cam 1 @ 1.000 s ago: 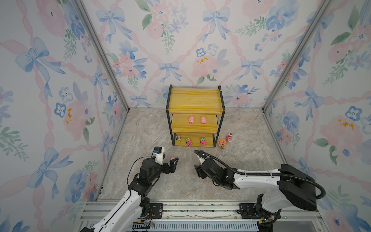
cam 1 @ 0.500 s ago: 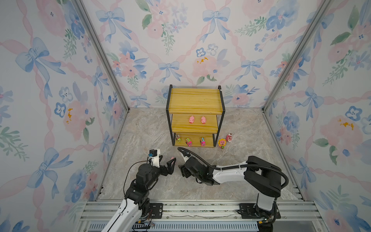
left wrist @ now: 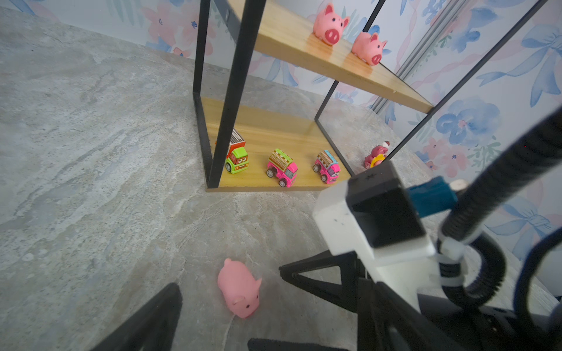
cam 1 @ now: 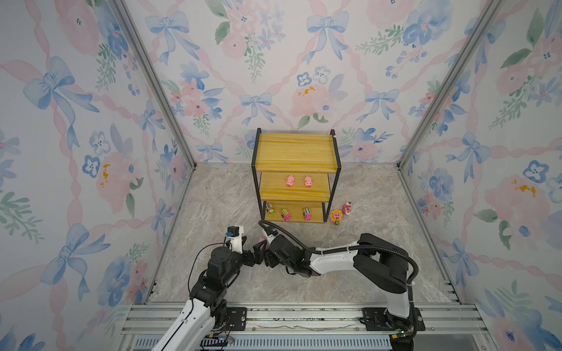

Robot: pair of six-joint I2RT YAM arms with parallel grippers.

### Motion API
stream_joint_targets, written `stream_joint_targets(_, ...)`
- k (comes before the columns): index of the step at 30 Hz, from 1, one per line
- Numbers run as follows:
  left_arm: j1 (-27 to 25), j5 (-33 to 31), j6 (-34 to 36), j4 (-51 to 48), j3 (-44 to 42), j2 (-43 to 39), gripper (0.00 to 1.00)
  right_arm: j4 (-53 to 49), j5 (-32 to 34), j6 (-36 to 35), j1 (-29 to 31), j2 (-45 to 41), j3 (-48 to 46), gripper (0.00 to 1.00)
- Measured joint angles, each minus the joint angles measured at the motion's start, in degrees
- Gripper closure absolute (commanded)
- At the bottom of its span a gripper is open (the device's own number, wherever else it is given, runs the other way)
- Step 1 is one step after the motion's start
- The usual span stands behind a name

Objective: Place and organize the plastic toys onto the shelf
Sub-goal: 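Lower the right gripper onto the pink pig and close on it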

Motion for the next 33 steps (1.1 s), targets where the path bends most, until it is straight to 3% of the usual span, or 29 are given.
stream_joint_targets(28, 0.02, -0.20, 0.00, 0.04, 0.00, 0.35, 0.02, -3.10, -2.97, 0.59, -2.25, 6.25, 7.67, 0.47)
stream_joint_targets(33, 0.00, -0.17, 0.00, 0.04, 0.00, 0.61, 0.02, -3.19, -3.19, 0.52, -2.36, 6.75, 8.17, 0.57)
